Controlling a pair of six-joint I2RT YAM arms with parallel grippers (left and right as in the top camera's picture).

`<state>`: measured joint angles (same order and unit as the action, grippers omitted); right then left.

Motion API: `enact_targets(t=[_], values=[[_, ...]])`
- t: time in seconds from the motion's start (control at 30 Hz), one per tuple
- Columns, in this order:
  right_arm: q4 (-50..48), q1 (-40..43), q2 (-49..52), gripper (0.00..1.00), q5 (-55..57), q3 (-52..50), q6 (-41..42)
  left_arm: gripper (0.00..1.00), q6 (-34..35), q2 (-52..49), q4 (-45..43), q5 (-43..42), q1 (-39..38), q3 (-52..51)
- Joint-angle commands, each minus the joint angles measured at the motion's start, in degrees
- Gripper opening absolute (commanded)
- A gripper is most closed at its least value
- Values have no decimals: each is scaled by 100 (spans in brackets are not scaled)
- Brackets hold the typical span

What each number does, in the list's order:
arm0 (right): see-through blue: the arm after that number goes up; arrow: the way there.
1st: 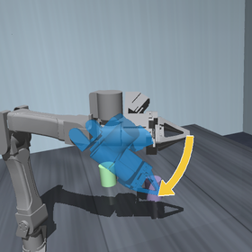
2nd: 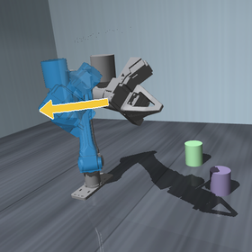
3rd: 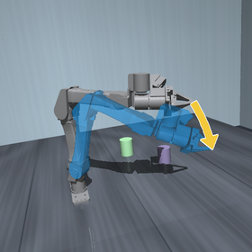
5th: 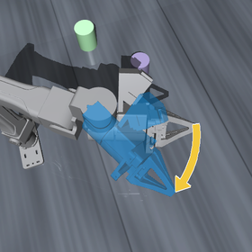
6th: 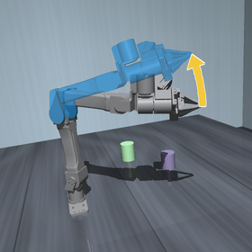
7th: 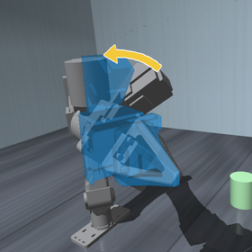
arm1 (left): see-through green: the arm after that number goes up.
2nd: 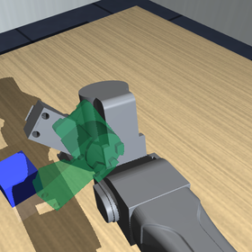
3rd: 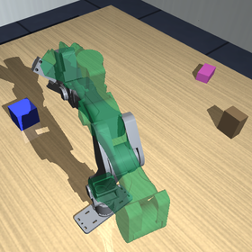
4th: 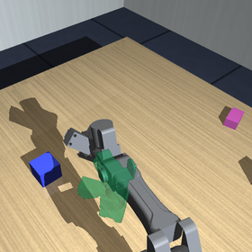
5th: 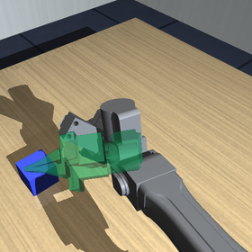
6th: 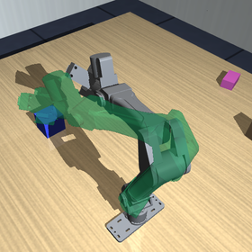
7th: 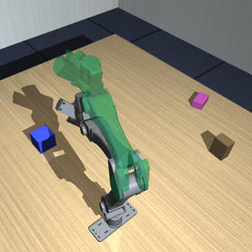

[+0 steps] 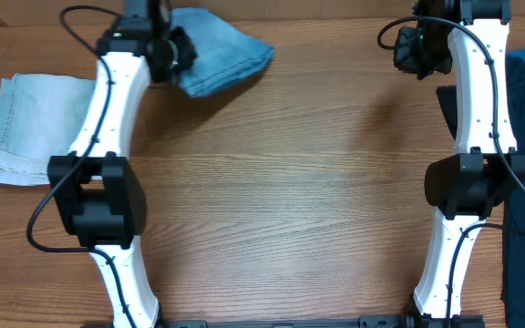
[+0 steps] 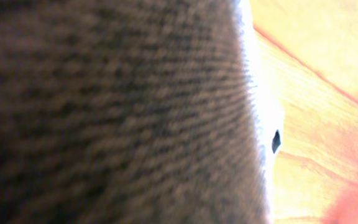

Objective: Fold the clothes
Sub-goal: 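Lift the folded jeans with the left gripper and carry them leftward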

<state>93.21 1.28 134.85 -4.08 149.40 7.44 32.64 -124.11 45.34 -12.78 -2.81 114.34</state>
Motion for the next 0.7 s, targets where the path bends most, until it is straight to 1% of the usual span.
enact_targets(t=[0.0, 0.2, 0.27, 0.37, 0.67], values=[[17, 20, -144, 11, -9, 98, 9, 4, -254, 621, -52, 142, 544, 225], [68, 17, -144, 11, -11, 98, 9, 4, -313, 962, -74, 199, 1279, 225], [118, 17, -144, 11, -11, 98, 9, 4, -304, 1016, -131, 33, 1582, 225], [192, 17, -144, 11, -11, 98, 9, 4, -308, 1095, -238, -127, 1823, 225], [319, 17, -144, 11, -11, 68, 9, 4, -553, 1661, -164, -122, 2406, 225]])
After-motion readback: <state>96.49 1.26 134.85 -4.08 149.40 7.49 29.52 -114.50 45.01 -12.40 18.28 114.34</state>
